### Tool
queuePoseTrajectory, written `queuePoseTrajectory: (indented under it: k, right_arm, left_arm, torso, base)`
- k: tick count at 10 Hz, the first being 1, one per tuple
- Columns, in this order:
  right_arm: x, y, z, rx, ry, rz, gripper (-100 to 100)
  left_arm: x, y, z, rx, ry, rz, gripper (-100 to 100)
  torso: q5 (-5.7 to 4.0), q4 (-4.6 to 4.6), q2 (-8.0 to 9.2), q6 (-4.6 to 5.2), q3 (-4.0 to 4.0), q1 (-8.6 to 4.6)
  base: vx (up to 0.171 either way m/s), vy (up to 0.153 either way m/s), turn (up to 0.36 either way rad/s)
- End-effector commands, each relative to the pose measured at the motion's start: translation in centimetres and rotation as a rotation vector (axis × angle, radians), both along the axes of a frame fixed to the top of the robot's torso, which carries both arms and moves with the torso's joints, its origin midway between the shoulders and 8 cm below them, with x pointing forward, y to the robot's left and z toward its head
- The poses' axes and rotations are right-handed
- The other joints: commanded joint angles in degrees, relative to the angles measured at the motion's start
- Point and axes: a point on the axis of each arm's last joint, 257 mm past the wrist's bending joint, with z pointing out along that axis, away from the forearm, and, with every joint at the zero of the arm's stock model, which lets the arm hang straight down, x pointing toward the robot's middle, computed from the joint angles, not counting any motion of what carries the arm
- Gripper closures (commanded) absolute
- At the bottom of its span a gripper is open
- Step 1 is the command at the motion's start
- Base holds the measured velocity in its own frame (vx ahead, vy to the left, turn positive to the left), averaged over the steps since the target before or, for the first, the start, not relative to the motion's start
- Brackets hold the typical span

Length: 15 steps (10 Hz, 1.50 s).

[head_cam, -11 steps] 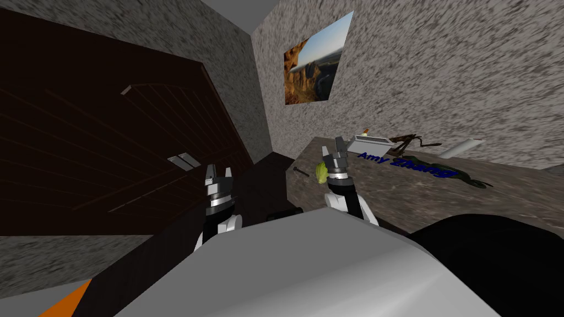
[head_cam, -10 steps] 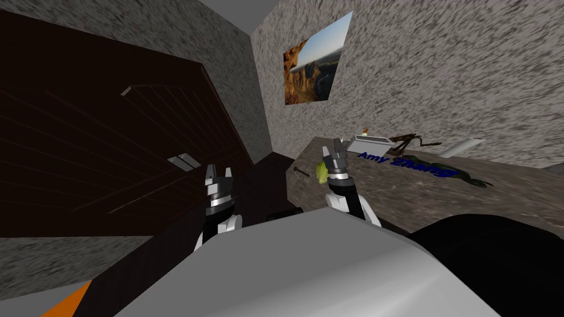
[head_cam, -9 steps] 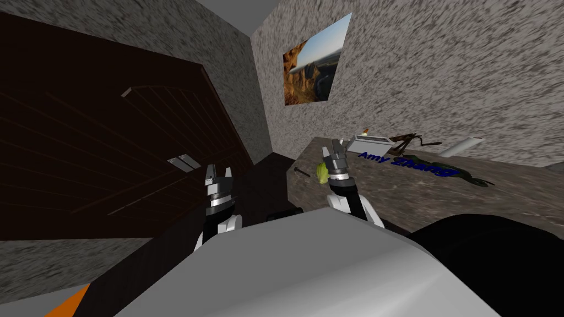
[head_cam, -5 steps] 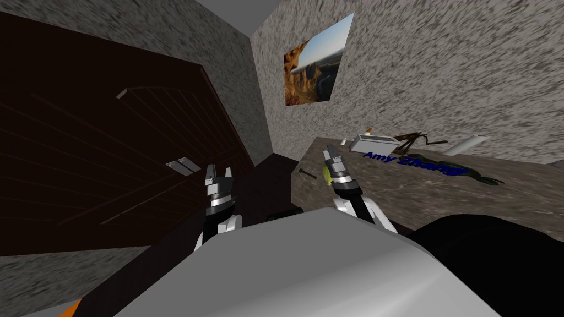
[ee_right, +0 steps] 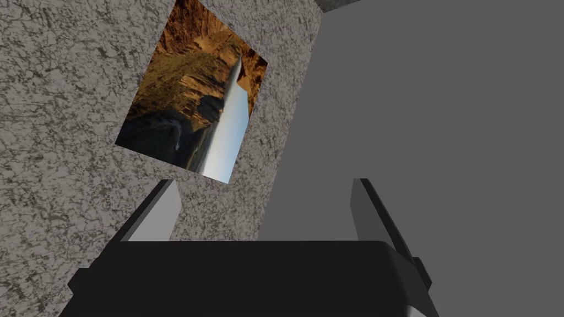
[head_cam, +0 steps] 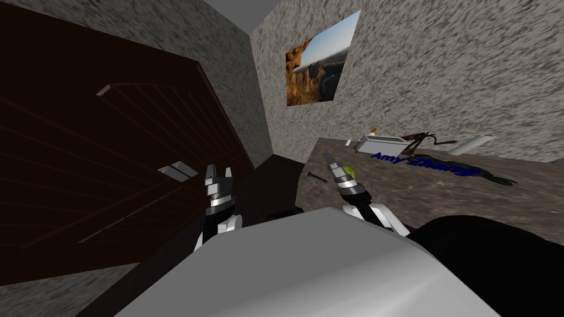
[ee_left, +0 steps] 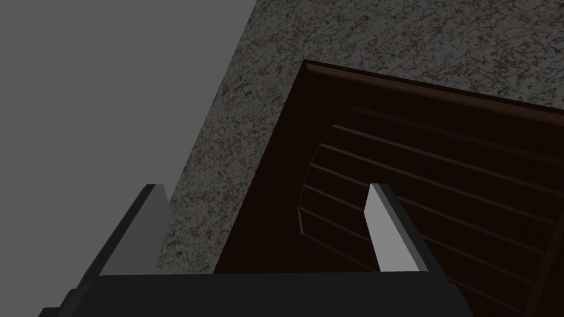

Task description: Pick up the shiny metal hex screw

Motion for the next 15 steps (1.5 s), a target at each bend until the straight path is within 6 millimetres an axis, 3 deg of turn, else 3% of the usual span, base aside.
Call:
queuePoseTrajectory:
  k: [1, 6, 9, 11, 14, 15]
  right_arm:
    - [-0.4, -0.4, -1.5, -0.092, 0.048, -0.031, -100]
    - [-2.3, -2.7, -6.5, -0.409, 0.224, -0.115, -100]
    - [-3.0, -3.3, -8.1, -0.515, 0.275, -0.13, -100]
    - [-4.6, -4.8, -10.8, -0.676, 0.37, -0.145, -100]
    - [-5.5, -5.6, -12.4, -0.785, 0.422, -0.145, -100]
    - [-6.6, -6.4, -13.8, -0.868, 0.47, -0.14, -100]
  left_arm:
    - [0.0, 0.0, 0.0, 0.0, 0.0, 0.0, 0]
    - [0.0, 0.0, 0.0, 0.0, 0.0, 0.0, 0]
    - [0.0, 0.0, 0.0, 0.0, 0.0, 0.0, 0]
    - [0.0, 0.0, 0.0, 0.0, 0.0, 0.0, 0]
    - [0.0, 0.0, 0.0, 0.0, 0.0, 0.0, 0]
    - [0.0, 0.0, 0.0, 0.0, 0.0, 0.0, 0]
  torso:
    - [0.0, 0.0, 0.0, 0.0, 0.0, 0.0]
    - [-0.02, 0.02, 0.06, 0.01, 0.04, -0.13]
    - [-0.03, -0.01, -0.06, 0.0, -0.03, -0.15]
    - [-0.07, 0.01, 0.02, 0.01, 0.02, -0.3]
    - [-0.06, 0.0, -0.02, 0.01, -0.01, -0.25]
    - [-0.07, 0.02, 0.07, -0.02, 0.04, -0.34]
  base:
    - [0.107, 0.127, -0.044]
    - [0.134, 0.148, -0.086]
    - [0.125, 0.099, -0.056]
    - [0.137, 0.094, -0.103]
    - [0.113, 0.086, -0.064]
    - [0.116, 0.067, -0.089]
